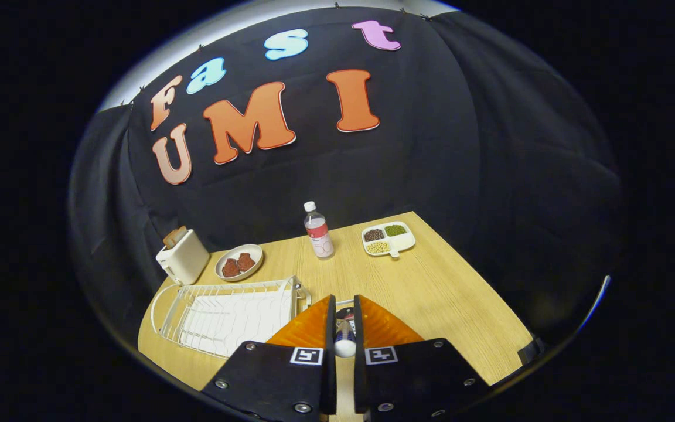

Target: Take the plate from the dish rack, then take the spoon from the basket and place it into the plate.

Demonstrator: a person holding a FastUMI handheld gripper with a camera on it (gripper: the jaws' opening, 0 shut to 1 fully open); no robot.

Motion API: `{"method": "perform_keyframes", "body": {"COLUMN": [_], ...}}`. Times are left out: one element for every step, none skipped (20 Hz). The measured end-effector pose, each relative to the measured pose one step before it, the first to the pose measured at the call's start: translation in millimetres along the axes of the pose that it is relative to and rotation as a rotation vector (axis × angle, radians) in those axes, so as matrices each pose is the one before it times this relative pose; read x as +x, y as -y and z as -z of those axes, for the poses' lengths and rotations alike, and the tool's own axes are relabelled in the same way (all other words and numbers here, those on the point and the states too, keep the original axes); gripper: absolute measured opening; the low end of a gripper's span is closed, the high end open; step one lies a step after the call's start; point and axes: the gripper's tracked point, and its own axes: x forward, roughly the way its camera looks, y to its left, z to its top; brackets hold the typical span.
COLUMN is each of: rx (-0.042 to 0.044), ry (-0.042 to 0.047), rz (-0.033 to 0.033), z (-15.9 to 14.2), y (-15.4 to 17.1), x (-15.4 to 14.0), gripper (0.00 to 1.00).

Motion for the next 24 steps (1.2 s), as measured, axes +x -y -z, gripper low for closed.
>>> {"method": "perform_keyframes", "body": {"rx": [0.00933,0.00602,0.00355,-0.00004,-0.00529,-0.01157,-0.01775,-0.01851,-0.01549,-0.00981,-0.00408,0.00037,-0.00022,-0.00573,-0.01302,-0.01051,-0.00362,0.0017,-0.00551,-0.00968,-0.01225,-0.00859,-0.00453,-0.00215], "ry": [0.00033,-0.0009,-0.0031,-0.00256,-0.00067,-0.00259,-0.0032,-0.00992,-0.00818,-0.01296,-0.0155,-0.01165,-0.00927,-0.01297,-0.01737,-0.0166,-0.01202,-0.01311,-0.01763,-0.02113,-0.01289,-0.01564,-0.02619,-0.02039], "rz": [-0.01079,-0.02117,-0.02106,-0.02918,-0.03085,-0.03893,-0.03193,-0.03027,-0.02711,-0.025,-0.02304,-0.02173,-0.01837,-0.02179,-0.02051,-0.01629,-0.01176,-0.01619,-0.01687,-0.01106,-0.00636,-0.01022,-0.01221,-0.01096], "z": [-0.36,2.09,2.63,4.1,2.77,3.56,4.11,6.61,6.73,6.17,8.11,6.4,5.65,5.99,8.07,6.23,5.6,5.74,9.03,9.95,7.46,6.93,10.9,8.67], "y": [-3.34,-6.28,-5.73,-7.63,-8.4,-9.23,-9.55,-6.06,-7.29,-6.66,-6.29,-5.08,-4.46,-5.03,-5.34,-3.27,-3.28,-4.54,-5.65,-2.73,-2.53,-1.93,-3.39,-1.27], "x": [-6.48,-7.04,-5.99,-4.66,-5.27,-5.08,-4.26,-2.33,-2.57,-2.2,-0.28,-0.51,0.32,-0.09,0.61,1.19,0.6,1.34,2.54,1.89,2.04,2.96,3.12,3.17], "gripper": [0.12,0.12,0.11,0.12,0.12,0.11,0.12,0.11,0.12,0.12,0.12,0.12,0.11,0.11,0.11,0.12,0.12,0.12,0.12,0.12,0.11,0.11,0.11,0.12]}}
